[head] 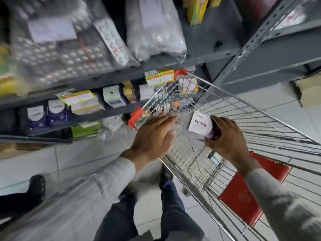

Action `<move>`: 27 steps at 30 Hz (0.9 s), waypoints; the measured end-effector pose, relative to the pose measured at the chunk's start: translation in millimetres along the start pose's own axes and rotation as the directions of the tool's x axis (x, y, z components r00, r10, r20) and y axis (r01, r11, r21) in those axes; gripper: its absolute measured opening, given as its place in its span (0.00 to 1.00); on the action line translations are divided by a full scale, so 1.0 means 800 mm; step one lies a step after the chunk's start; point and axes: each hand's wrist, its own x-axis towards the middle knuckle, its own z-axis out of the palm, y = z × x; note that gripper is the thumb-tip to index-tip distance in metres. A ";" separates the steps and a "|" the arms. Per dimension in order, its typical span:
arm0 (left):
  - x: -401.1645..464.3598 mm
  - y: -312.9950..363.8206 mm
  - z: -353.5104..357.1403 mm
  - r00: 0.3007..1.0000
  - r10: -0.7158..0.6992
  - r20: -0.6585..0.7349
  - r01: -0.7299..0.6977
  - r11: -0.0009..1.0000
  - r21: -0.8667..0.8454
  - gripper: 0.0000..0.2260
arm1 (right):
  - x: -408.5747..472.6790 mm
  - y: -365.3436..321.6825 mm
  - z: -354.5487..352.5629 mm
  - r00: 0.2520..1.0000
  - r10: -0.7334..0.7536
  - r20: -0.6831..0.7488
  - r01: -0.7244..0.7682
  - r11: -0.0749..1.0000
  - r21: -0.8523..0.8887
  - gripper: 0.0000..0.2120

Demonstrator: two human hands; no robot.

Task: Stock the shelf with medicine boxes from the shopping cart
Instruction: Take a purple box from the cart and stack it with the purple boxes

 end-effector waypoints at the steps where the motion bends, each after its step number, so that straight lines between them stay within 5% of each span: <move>1: 0.000 0.008 -0.025 0.998 0.010 -0.067 -0.011 1.000 -0.007 0.21 | -0.008 -0.017 -0.028 0.999 -0.022 -0.047 0.023 1.000 0.002 0.42; 5: -0.001 0.036 -0.150 0.938 0.069 -0.340 -0.087 0.996 -0.037 0.20 | -0.028 -0.096 -0.144 0.968 -0.105 -0.226 0.113 0.993 0.019 0.41; 9: -0.016 0.056 -0.291 0.800 0.154 -0.580 -0.146 0.987 0.060 0.20 | -0.034 -0.179 -0.255 0.905 -0.192 -0.380 0.214 0.977 0.016 0.42; 16: -0.031 0.038 -0.459 0.656 0.247 -0.713 -0.019 0.950 0.312 0.22 | -0.007 -0.314 -0.413 0.759 -0.382 -0.527 0.460 0.888 0.020 0.45; 22: -0.007 -0.014 -0.513 0.820 0.014 -0.572 0.212 0.921 0.327 0.26 | 0.060 -0.424 -0.474 0.765 -0.481 -0.427 0.504 0.861 -0.068 0.44; 27: -0.008 -0.044 -0.517 0.842 -0.060 -0.536 0.295 0.883 0.364 0.31 | 0.134 -0.503 -0.484 0.811 -0.506 -0.294 0.531 0.848 0.006 0.50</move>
